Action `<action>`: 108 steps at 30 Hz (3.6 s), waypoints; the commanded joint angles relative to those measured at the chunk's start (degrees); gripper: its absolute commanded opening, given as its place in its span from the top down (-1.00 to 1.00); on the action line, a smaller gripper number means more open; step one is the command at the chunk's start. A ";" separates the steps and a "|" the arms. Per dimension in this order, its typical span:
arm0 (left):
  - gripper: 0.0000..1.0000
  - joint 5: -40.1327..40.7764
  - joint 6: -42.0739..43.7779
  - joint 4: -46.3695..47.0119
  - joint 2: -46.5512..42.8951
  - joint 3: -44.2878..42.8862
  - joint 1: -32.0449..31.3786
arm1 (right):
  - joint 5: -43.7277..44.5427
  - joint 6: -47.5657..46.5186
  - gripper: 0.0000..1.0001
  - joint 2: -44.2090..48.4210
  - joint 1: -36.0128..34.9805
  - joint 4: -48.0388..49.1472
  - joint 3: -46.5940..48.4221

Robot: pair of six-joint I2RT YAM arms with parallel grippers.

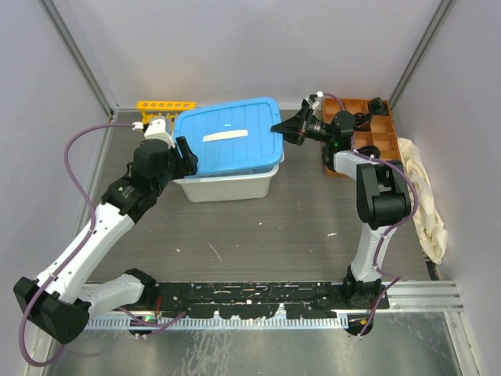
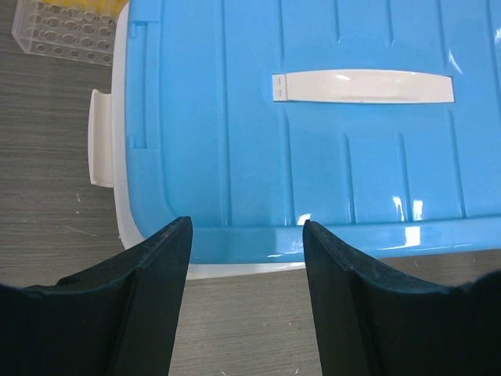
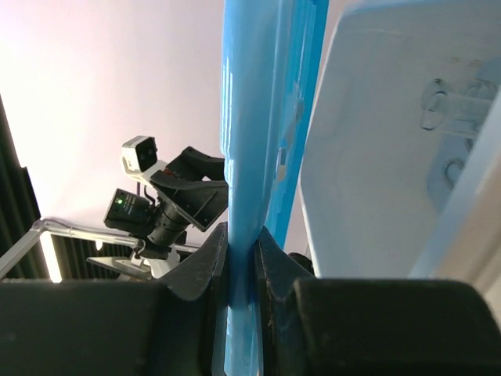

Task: Organize the chemistry lab equipment
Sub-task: Close the lid of the storage box.

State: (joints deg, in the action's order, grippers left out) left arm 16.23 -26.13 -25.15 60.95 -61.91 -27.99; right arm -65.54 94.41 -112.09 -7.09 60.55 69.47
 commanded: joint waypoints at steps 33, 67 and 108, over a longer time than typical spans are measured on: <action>-0.20 -1.81 -0.60 3.35 -0.08 -1.02 0.99 | 0.19 -4.15 0.98 1.23 -1.40 -0.68 -1.09; -0.21 -4.19 -1.89 4.58 0.31 0.83 1.85 | 9.87 -43.91 0.37 8.10 -1.61 -50.52 6.99; -0.21 -4.04 -1.26 3.70 0.76 -0.16 2.94 | 46.76 -79.20 0.98 14.17 -13.26 -84.37 26.39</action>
State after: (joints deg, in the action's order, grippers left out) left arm 12.03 -27.79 -23.00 62.17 -60.18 -25.41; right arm -17.08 15.33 -95.29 -20.99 -25.69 93.49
